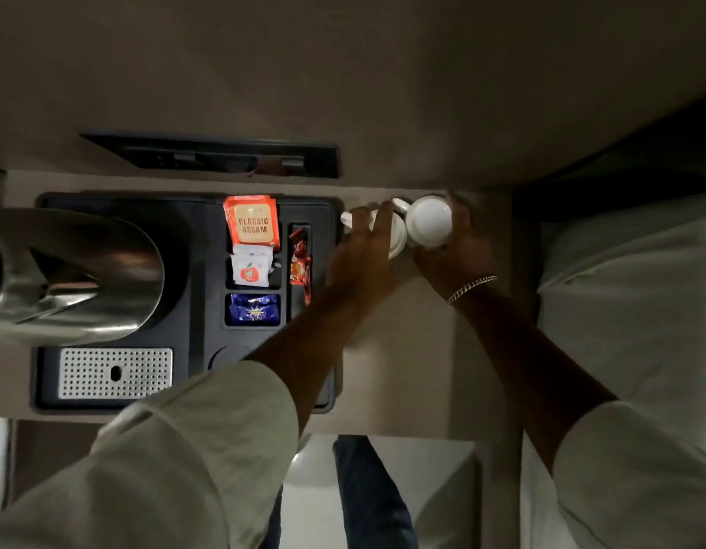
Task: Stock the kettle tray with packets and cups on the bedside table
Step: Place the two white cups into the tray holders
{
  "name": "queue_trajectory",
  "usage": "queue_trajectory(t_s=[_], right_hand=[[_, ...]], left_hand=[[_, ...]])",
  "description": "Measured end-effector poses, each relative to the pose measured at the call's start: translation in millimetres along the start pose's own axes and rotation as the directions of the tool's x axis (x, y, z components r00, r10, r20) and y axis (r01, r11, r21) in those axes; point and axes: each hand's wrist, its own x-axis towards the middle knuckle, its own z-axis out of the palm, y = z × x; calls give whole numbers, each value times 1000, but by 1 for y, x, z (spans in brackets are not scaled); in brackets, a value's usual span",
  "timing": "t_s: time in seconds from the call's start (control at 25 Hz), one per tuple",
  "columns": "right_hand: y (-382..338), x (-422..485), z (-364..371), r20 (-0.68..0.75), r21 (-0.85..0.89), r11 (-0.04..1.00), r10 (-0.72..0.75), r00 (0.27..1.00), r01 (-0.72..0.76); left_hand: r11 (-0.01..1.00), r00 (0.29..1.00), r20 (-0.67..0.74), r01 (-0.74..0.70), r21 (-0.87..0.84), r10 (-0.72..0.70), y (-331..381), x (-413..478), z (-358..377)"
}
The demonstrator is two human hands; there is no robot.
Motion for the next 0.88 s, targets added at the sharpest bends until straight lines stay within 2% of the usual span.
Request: queue_trajectory(t_s=[0.16, 0.28, 0.4, 0.56, 0.68, 0.76, 0.88], right_hand=[[1, -15, 0, -125, 61, 998, 34, 992, -27], [-10, -46, -4, -146, 124, 989, 96, 985, -78], [-27, -88, 6, -57, 159, 987, 25, 998, -16], [-56, -144, 42, 178, 146, 988, -84, 980, 58], [-73, -174, 68, 251, 110, 990, -116, 961, 90], [-78, -183, 76, 258, 62, 995, -97, 961, 83], [-85, -197, 85, 259, -10, 998, -54, 964, 59]], left_hand=[[991, 999, -26, -47, -126, 44, -4, -24, -17], [986, 997, -76, -35, -161, 23, -18, -65, -28], [986, 990, -132, 22, -166, -44, -47, -119, -36], [974, 960, -197, 173, -147, -200, -107, -187, -46], [959, 944, -178, 267, -91, -279, -140, -212, -49], [962, 955, -125, 260, -82, -268, -151, -215, -48], [985, 987, -47, 152, -82, -156, -168, -213, -45]])
